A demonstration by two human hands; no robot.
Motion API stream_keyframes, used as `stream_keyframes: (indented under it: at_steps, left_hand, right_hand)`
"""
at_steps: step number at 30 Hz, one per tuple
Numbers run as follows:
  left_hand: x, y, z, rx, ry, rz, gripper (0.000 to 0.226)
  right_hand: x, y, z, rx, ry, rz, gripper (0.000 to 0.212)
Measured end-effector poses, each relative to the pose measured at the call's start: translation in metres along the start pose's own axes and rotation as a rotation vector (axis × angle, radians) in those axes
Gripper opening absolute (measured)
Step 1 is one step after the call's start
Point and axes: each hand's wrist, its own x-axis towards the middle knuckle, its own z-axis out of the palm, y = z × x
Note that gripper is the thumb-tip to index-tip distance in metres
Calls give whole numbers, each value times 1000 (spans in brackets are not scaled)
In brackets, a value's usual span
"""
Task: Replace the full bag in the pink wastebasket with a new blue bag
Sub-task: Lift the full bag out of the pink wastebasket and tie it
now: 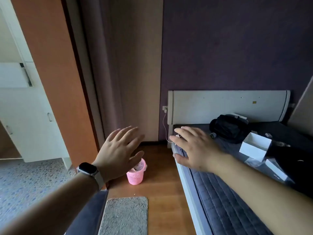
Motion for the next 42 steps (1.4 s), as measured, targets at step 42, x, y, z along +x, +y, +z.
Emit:
stream_keyframes:
  at_steps: [42]
  left_hand:
    - [452, -142, 305, -18, 3, -116, 49]
  right_hand:
    - [354, 357, 318, 201, 13, -109, 55]
